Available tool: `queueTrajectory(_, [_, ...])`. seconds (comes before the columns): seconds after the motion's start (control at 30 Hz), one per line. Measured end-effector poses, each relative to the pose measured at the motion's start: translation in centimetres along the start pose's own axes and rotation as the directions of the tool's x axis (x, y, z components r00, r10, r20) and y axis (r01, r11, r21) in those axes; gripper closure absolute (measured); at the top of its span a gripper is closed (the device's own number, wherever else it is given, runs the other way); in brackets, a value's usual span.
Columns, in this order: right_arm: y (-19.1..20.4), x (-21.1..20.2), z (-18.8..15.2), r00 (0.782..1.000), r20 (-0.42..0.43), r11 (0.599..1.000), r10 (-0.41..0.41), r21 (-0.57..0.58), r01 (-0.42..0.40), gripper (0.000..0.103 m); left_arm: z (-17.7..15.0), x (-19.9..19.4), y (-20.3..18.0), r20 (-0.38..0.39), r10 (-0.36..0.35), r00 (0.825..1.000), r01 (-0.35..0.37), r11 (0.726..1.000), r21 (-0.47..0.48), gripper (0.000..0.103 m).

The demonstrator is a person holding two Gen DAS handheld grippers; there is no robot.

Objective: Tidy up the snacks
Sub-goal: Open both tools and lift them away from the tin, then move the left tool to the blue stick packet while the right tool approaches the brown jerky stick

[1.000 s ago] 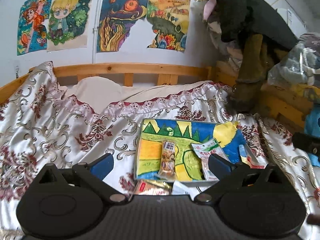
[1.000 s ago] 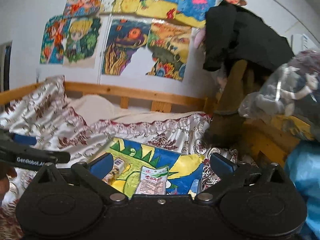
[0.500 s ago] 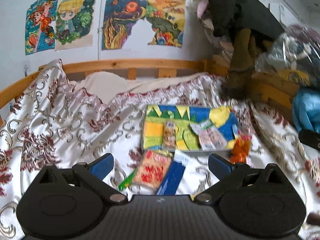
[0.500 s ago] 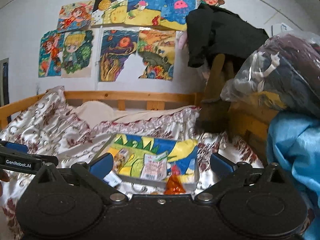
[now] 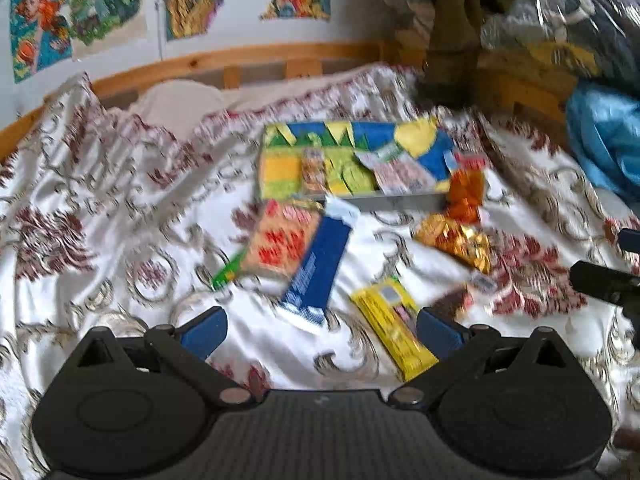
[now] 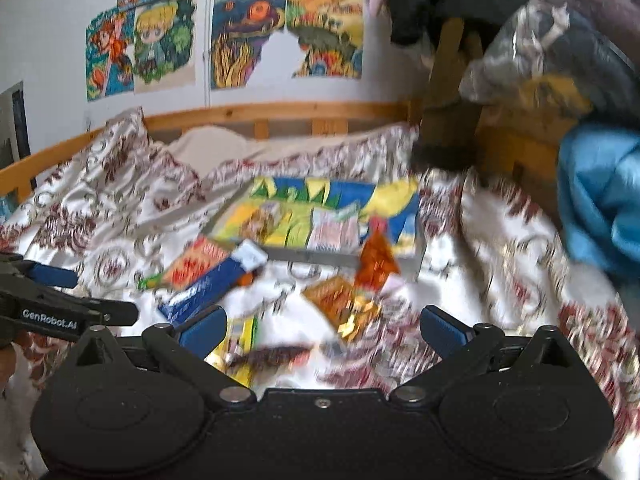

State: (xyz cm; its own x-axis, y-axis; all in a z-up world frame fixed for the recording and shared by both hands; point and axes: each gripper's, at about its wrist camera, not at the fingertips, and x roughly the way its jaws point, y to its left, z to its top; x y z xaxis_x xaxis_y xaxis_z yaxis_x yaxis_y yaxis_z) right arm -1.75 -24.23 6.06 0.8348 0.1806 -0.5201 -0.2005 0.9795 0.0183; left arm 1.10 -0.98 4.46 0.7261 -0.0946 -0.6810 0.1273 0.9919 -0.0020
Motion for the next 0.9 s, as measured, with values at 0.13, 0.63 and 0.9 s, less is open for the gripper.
queueTrajectory(0.13, [0.7,0.5,-1.5,0.999,-0.052,1.000,0.007,-0.011,-0.008,0.001,-1.0,0.9,-0.5,-0.061,-0.018,0.998,0.019,1.000,0.015,0.000])
queueTrajectory(0.63, [0.7,2.2,-3.0,0.991,-0.135,1.000,0.009,0.015,-0.007,0.001,-2.2,2.6,-0.9,-0.136,-0.023,0.990,0.029,0.999,0.039,0.000])
queueTrajectory(0.9, [0.6,3.4,-3.0,0.987,-0.158,1.000,-0.004,0.020,0.007,0.001,-2.3,3.5,-0.4,-0.132,0.013,0.991,-0.005,0.998,0.059,0.000])
